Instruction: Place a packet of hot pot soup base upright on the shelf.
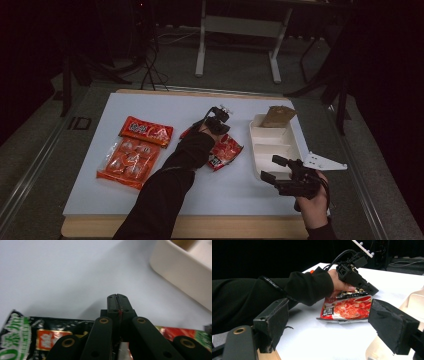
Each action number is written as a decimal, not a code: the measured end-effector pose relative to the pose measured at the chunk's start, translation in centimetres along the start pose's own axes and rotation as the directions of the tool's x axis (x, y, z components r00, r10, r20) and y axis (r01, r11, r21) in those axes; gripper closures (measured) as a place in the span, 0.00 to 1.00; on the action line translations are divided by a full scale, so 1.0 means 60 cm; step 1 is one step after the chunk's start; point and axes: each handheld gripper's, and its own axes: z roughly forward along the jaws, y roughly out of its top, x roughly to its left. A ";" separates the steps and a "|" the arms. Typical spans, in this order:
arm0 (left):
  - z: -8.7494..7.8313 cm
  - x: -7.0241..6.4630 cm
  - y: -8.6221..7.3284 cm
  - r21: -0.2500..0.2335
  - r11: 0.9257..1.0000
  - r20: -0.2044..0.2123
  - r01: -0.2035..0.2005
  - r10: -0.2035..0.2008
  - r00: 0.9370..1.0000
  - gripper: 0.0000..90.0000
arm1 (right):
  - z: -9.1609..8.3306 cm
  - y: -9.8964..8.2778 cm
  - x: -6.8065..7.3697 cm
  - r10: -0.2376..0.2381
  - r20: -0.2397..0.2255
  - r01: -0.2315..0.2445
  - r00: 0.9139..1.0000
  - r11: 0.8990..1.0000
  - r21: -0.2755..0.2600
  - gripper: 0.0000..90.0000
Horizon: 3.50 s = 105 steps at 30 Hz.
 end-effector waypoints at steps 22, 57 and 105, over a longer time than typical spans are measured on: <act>-0.024 -0.012 -0.047 0.082 0.995 0.078 -0.051 0.044 0.996 1.00 | 0.007 -0.004 0.000 0.008 -0.008 -0.008 1.000 1.000 0.017 0.18; -0.146 -0.139 -0.154 0.165 0.968 0.294 -0.189 0.135 0.946 1.00 | 0.024 -0.004 0.010 0.004 -0.024 -0.003 1.000 0.999 0.046 0.18; -0.182 0.111 -0.195 -0.063 0.962 0.025 0.265 -0.264 0.964 0.53 | 0.035 0.002 0.027 -0.119 -0.010 0.120 0.993 0.992 0.040 0.16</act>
